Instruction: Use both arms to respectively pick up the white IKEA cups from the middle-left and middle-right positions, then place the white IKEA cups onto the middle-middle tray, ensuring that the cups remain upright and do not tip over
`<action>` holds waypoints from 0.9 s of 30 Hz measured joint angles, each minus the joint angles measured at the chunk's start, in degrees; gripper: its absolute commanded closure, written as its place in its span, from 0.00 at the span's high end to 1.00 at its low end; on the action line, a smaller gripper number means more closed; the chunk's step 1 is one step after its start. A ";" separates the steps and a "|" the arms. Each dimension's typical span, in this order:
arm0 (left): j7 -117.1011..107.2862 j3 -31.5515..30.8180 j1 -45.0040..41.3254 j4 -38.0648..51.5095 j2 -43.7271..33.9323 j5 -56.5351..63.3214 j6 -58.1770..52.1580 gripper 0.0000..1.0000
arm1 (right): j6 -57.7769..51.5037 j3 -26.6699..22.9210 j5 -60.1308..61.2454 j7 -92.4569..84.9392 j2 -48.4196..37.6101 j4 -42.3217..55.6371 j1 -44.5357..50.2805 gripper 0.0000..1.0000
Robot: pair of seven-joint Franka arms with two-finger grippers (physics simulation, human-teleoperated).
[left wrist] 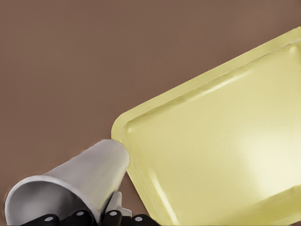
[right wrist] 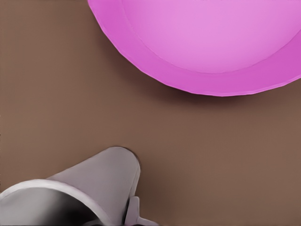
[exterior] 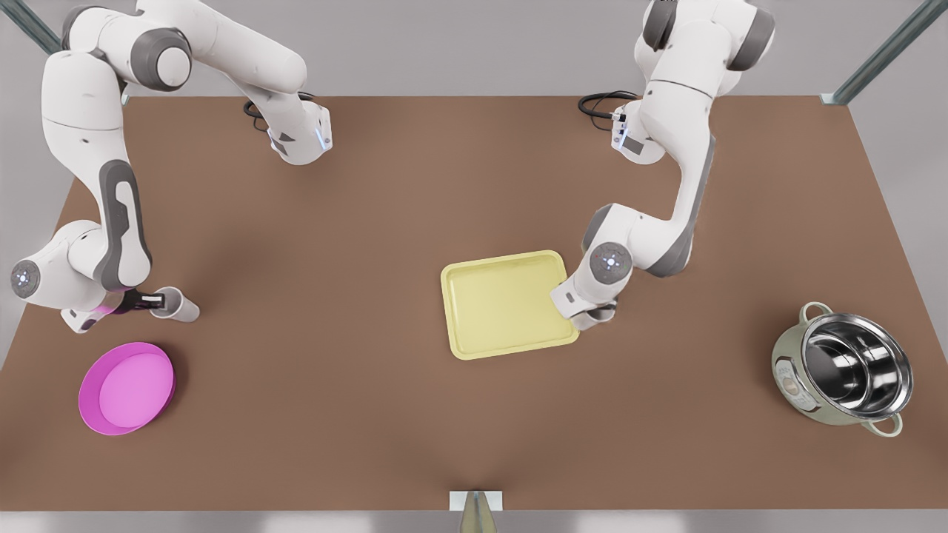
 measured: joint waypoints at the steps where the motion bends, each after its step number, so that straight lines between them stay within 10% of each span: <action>1: -1.96 -0.71 -0.29 0.41 0.73 -0.04 -0.13 0.26 | -0.42 0.28 0.20 -0.21 -0.27 0.06 0.02 0.21; 8: -14.00 -4.44 -1.11 0.84 3.53 -0.43 1.47 0.32 | -6.32 12.67 7.81 0.22 -6.31 1.78 4.62 0.21; 16: -23.60 -5.74 -1.89 0.64 7.27 -0.06 3.49 0.38 | -3.49 13.77 4.91 13.46 -3.57 8.50 31.88 0.21; 21: -27.92 -5.77 -2.34 0.64 7.21 -0.45 4.36 1.00 | -0.20 13.75 3.29 22.79 -1.75 10.34 39.55 0.21; 27: -31.77 -5.76 -1.70 1.11 5.64 -0.43 3.88 1.00 | 3.81 13.45 0.89 33.18 5.65 15.99 46.89 0.21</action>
